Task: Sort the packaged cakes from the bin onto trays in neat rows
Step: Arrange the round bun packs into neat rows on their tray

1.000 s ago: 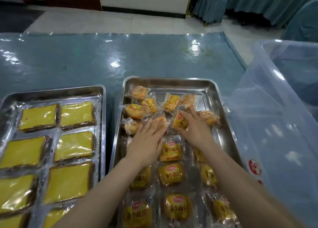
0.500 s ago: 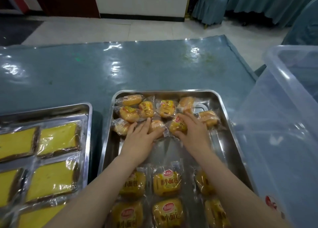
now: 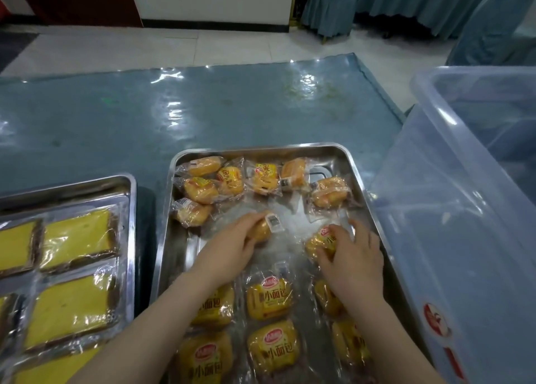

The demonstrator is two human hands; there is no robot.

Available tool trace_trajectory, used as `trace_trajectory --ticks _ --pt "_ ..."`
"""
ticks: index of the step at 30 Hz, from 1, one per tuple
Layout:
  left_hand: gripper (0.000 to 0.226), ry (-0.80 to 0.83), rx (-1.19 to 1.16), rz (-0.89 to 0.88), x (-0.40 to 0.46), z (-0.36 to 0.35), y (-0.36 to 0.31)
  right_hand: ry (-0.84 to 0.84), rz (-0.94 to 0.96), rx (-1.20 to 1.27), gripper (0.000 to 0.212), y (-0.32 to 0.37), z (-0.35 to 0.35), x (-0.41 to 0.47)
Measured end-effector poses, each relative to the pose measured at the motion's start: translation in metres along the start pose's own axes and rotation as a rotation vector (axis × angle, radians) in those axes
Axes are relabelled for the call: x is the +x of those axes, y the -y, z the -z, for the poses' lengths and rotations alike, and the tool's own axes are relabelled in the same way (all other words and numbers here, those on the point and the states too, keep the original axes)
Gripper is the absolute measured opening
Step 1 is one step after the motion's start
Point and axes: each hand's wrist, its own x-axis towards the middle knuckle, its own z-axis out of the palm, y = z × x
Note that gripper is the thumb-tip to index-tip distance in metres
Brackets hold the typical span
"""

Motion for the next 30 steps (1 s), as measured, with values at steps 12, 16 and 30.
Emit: trace_trajectory --ticks 12,16,30 --pt "0.042 -0.116 -1.253 0.511 -0.007 0.008 -0.024 0.377 0.201 -0.137 0.068 0.000 -0.010 0.011" --pt "0.049 -0.107 -1.242 0.497 -0.012 0.005 -0.027 0.125 0.201 0.124 0.060 0.018 0.002 0.008" --pt "0.018 -0.329 -0.896 0.518 -0.008 0.004 -0.008 0.161 -0.096 0.865 0.023 0.062 -0.008 0.012"
